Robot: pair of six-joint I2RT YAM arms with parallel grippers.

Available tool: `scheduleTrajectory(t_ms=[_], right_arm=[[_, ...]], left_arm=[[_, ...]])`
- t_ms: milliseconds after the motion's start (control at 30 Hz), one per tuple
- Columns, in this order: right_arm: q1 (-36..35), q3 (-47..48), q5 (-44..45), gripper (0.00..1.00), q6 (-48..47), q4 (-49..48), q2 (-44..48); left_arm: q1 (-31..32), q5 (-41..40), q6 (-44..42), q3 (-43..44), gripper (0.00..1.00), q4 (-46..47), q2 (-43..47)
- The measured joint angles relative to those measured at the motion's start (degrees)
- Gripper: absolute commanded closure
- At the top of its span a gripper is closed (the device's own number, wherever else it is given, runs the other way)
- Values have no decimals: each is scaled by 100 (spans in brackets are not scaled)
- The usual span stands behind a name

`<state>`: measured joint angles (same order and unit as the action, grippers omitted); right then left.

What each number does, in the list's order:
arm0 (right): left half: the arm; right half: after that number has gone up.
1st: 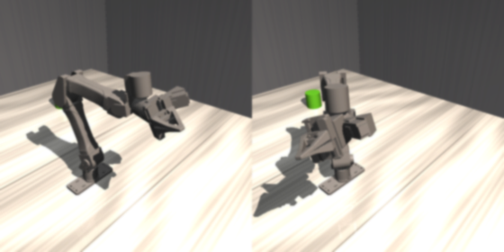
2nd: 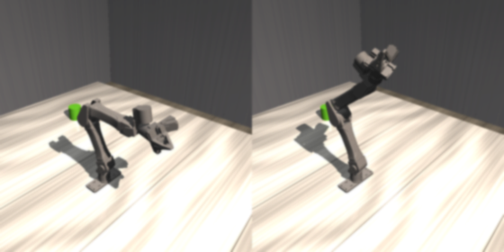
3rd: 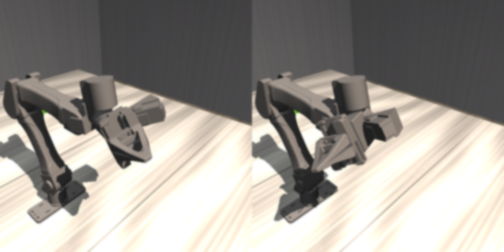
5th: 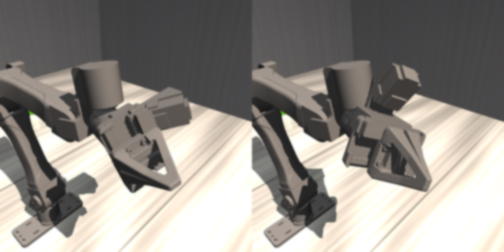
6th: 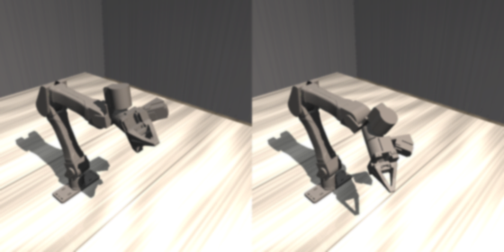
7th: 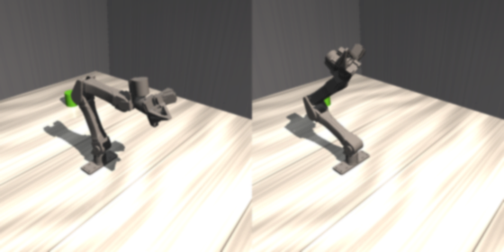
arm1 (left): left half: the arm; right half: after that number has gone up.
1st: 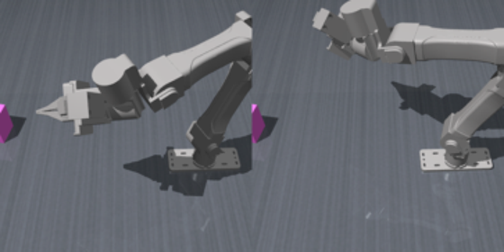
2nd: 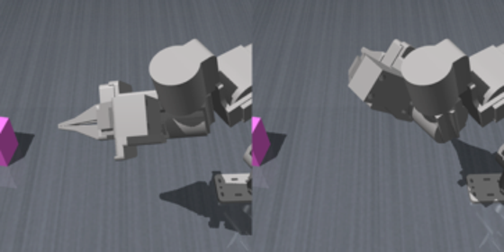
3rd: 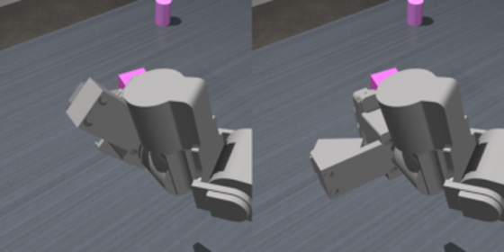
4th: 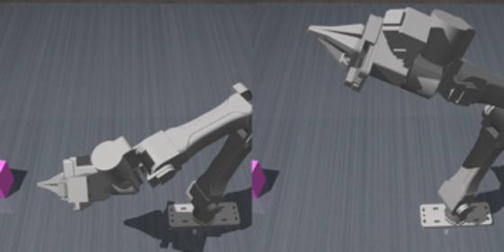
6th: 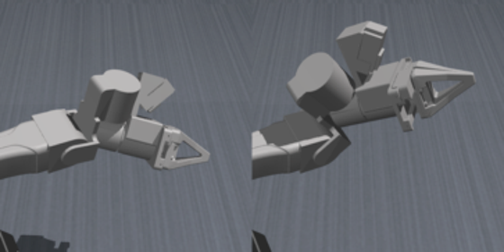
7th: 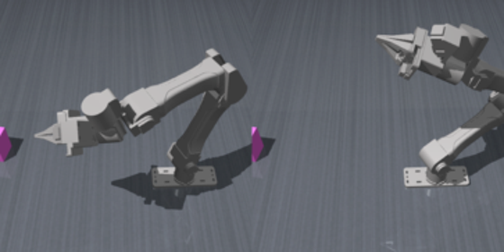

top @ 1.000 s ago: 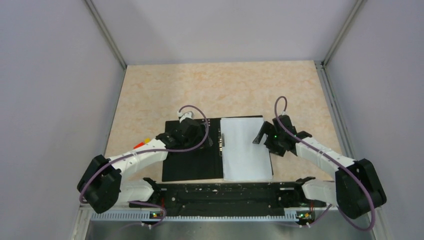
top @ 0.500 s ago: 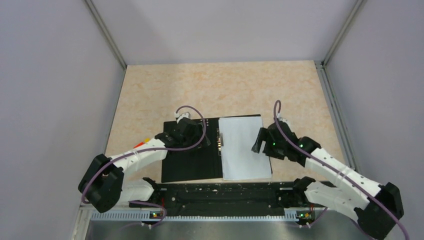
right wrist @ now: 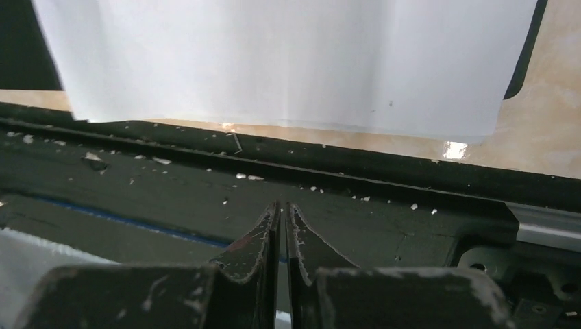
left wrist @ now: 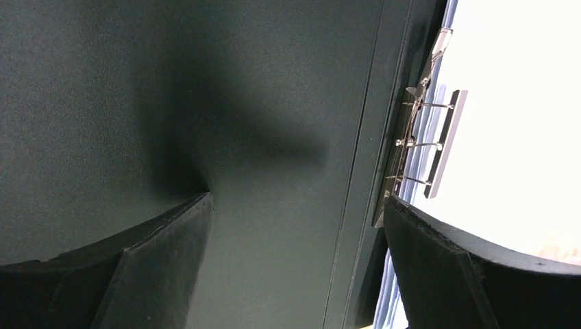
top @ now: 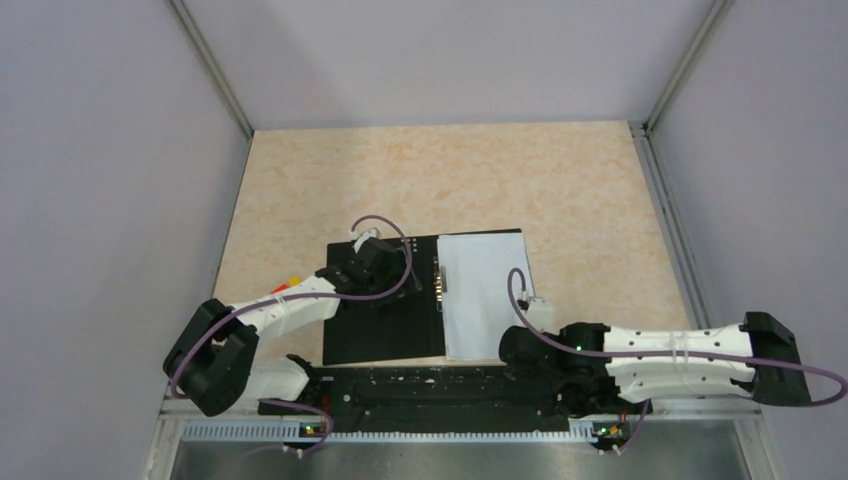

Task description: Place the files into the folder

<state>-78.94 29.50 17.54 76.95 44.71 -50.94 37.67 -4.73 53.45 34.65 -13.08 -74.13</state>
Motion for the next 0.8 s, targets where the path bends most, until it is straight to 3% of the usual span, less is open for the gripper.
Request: scheduleTrajectory(t_ms=[400, 800], right_arm=[[-192, -380, 713, 96, 487, -1132, -774], [-195, -389, 901, 96, 516, -1397, -999]], left_arm=[[0, -2, 92, -48, 2, 149, -42], [0, -4, 90, -48, 2, 149, -42]])
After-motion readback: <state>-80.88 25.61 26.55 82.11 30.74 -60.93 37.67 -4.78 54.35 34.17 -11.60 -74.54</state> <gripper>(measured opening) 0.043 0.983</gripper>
